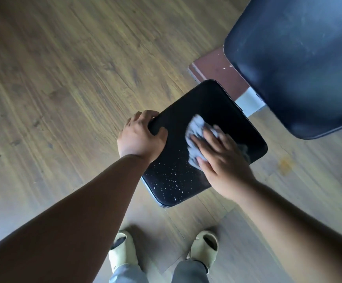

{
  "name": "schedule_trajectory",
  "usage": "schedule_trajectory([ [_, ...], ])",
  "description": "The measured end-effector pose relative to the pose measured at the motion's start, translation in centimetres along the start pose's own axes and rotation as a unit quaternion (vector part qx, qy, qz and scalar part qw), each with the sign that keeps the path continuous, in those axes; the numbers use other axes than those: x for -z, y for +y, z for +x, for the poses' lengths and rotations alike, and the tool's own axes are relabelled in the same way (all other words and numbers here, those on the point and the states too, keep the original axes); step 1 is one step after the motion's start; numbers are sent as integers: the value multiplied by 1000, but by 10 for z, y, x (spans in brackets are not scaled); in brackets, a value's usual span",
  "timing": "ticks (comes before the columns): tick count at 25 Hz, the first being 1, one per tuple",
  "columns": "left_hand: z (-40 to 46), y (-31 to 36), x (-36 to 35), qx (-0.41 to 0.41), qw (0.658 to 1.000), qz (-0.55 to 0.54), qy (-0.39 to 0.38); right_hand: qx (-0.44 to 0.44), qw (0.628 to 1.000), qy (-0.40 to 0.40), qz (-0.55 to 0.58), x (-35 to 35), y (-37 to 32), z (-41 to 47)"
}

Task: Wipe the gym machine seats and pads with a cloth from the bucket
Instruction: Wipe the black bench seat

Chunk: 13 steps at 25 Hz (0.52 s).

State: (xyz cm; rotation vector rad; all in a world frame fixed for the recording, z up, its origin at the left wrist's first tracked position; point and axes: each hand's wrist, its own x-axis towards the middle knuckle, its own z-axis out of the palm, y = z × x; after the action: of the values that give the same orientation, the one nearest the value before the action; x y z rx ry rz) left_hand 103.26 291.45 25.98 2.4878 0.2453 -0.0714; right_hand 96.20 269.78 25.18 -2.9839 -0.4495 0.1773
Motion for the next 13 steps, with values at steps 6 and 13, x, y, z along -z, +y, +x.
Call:
schedule_trajectory([
  [6, 0, 1, 0, -3, 1000, -1, 0, -44, 999, 7, 25, -1, -8, 0],
  [13, 3, 0, 0, 8, 1000, 13, -7, -46, 997, -6, 66, 8, -38, 125],
])
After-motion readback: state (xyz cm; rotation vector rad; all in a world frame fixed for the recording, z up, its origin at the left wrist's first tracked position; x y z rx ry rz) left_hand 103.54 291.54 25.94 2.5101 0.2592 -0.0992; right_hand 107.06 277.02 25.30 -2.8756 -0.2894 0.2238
